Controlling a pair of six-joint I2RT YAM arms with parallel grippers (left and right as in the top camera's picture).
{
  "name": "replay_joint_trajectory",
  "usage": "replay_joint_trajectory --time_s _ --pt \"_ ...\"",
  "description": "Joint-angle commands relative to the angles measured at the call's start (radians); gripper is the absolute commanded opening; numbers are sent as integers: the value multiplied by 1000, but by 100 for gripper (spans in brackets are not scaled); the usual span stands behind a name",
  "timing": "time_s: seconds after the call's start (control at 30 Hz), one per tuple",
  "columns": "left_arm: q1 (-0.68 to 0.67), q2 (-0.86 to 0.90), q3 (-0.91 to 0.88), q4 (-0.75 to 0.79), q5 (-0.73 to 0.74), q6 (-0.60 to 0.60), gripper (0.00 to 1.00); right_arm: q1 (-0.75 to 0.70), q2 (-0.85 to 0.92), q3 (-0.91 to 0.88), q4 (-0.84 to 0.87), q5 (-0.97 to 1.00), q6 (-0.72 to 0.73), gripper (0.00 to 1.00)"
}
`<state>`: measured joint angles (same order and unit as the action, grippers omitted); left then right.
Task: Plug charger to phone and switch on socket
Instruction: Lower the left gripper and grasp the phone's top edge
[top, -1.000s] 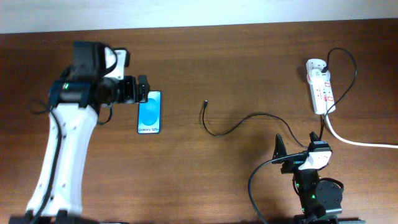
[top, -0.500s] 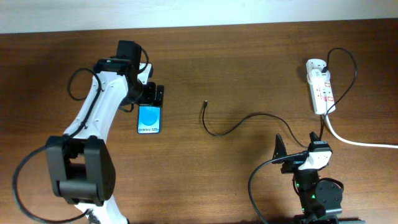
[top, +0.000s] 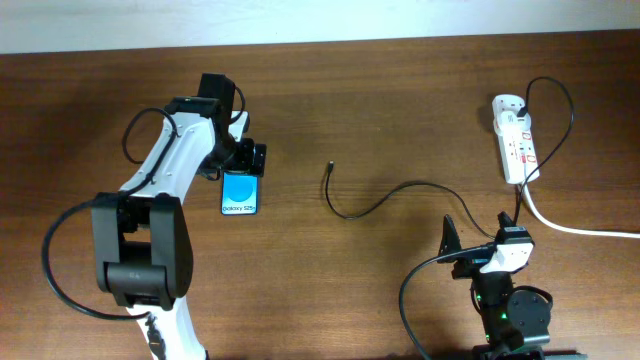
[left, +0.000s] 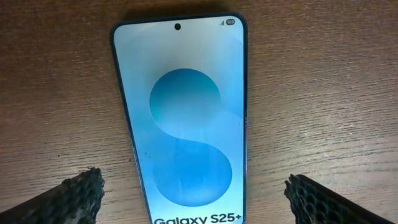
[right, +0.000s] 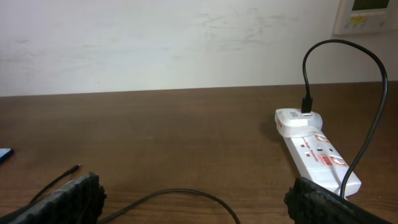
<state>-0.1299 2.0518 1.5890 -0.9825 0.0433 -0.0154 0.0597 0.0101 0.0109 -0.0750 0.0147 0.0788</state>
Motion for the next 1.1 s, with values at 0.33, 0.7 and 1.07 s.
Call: replay_joint_trajectory --time_s 0.33,0.7,1.07 --pt "0 90 15 15 -14 16 99 6 -6 -5 -7 4 4 98" --pt "0 122 15 32 -14 16 99 6 -6 -5 -7 4 4 98" --pt "0 146 15 53 -27 16 100 6 -6 -5 -7 4 4 98"
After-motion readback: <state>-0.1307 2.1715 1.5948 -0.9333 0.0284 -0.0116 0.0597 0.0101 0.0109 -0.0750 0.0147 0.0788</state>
